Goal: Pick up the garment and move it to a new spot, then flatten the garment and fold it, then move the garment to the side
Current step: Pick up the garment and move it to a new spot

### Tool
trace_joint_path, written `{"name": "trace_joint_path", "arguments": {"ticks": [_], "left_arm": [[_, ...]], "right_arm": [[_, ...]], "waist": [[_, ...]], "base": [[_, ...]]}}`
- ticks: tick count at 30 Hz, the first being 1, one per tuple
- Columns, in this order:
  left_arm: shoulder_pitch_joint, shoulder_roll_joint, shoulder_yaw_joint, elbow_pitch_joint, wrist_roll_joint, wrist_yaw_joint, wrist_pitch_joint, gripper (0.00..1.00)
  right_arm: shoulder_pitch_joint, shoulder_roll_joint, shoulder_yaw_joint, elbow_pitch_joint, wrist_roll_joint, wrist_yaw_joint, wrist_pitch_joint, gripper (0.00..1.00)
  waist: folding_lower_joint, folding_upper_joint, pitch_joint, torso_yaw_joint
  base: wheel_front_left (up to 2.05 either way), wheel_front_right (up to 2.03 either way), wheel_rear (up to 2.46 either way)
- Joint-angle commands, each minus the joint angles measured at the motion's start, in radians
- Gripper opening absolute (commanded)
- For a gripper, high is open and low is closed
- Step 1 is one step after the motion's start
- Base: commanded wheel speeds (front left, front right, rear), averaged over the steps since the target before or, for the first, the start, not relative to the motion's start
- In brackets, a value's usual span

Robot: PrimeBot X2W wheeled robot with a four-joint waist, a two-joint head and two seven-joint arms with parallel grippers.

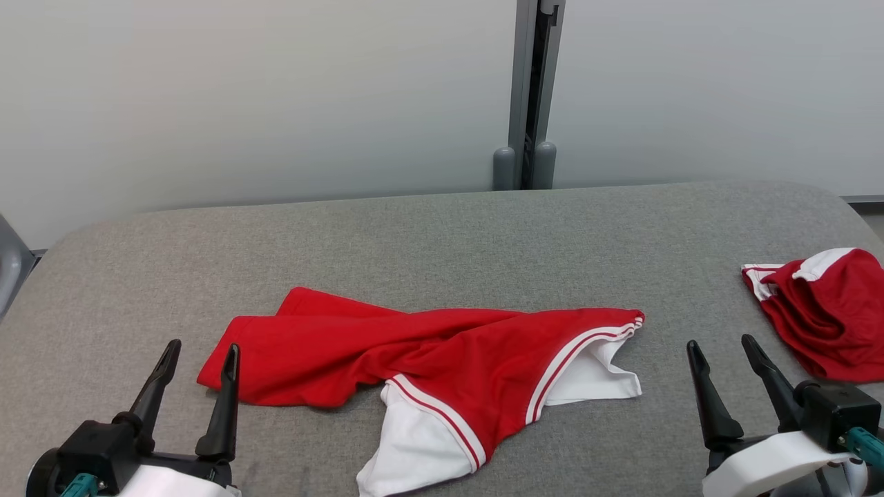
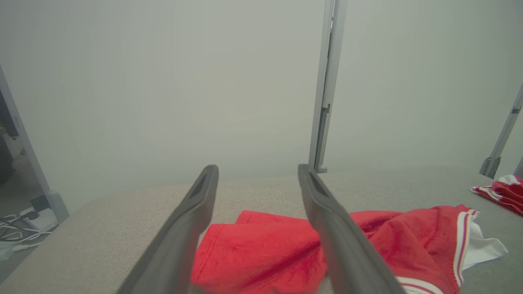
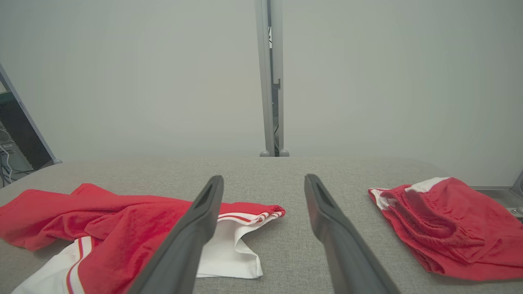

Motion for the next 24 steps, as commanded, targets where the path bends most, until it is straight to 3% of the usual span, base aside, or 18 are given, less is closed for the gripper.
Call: {"name": "trace_joint_path", "arguments": {"ticks": [1,24], "left_arm": [[0.010,0.007,-0.002,-0.005,0.002,0.007,0.004,1.00],[-0.029,0.002,-0.031,-0.007,0.008,0.022,0.020,1.00]], "right_arm": [[0.005,-0.005,-0.007,-0.006,-0.005,0.000,0.003,1.00],[-0.028,-0.005,-0.014,-0.004,-0.007,0.000,0.002,1.00]], "waist": [[-0.0001,0.0000,-0.001,-0.001],[-0.0001,0.0000,0.023,0.006]], "base": [[0.00,0.00,0.00],[0.00,0.00,0.00]]}}
